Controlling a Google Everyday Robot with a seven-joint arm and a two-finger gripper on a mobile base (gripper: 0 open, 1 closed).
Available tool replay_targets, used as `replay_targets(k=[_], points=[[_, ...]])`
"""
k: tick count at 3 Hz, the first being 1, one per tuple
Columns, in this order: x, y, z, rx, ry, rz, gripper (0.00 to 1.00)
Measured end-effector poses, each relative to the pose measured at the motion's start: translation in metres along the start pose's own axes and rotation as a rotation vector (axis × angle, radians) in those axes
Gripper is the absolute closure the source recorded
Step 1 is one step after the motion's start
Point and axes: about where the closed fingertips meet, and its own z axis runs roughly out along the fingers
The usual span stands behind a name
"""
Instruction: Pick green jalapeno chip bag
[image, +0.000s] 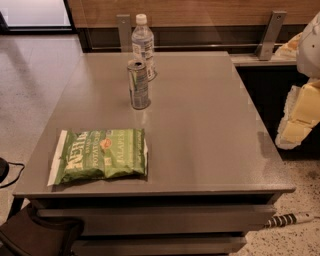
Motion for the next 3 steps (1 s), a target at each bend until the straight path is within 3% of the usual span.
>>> replay_targets(k=[1,2,3], points=[[0.0,0.0,0.0,0.0,0.0,0.0,0.0],[-0.014,0.004,0.007,-0.007,-0.062,-0.025,0.0],[-0.054,0.014,0.037,-0.051,-0.208,-0.065,0.0]])
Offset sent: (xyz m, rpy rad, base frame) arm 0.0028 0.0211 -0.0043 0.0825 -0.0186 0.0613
